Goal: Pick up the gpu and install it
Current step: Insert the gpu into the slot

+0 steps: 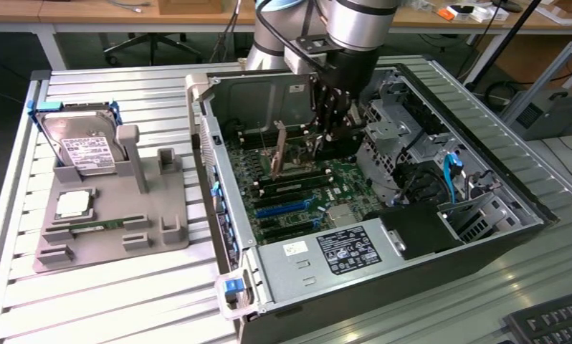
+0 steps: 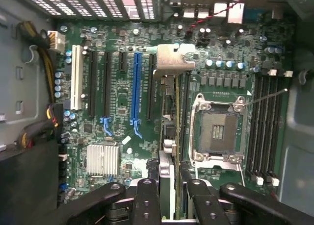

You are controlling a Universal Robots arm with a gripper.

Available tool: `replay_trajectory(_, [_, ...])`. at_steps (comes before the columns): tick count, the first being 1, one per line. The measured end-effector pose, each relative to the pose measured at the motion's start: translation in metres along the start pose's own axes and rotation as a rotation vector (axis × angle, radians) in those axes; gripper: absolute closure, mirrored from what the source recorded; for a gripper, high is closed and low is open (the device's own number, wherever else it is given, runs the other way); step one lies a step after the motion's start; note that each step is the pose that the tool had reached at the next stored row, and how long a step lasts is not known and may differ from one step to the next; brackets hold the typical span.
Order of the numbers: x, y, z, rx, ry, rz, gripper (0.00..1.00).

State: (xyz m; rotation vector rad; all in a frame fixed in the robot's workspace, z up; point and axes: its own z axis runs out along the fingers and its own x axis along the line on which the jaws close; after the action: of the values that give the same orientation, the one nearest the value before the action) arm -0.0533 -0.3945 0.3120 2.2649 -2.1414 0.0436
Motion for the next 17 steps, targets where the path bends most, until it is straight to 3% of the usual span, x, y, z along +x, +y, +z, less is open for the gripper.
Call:
replay_trajectory(2, [0.0000,0.0000,0.0000,0.0006,-0.0184,0.012,0.73])
replay_trajectory(4, [0.0000,0.0001,0.0000,0.0014,-0.0448,0.027,0.73])
replay_trajectory(6, [0.0000,0.0001,0.0000,0.0022,-0.0658,0.040,0.73])
replay_trajectory(7, [0.0000,0.0000,0.0000,0.0024,-0.0729,0.044,0.73])
replay_trajectory(17, [0.0016,0.0001,0.0003,0.0024,-0.0741,0.064,0.73])
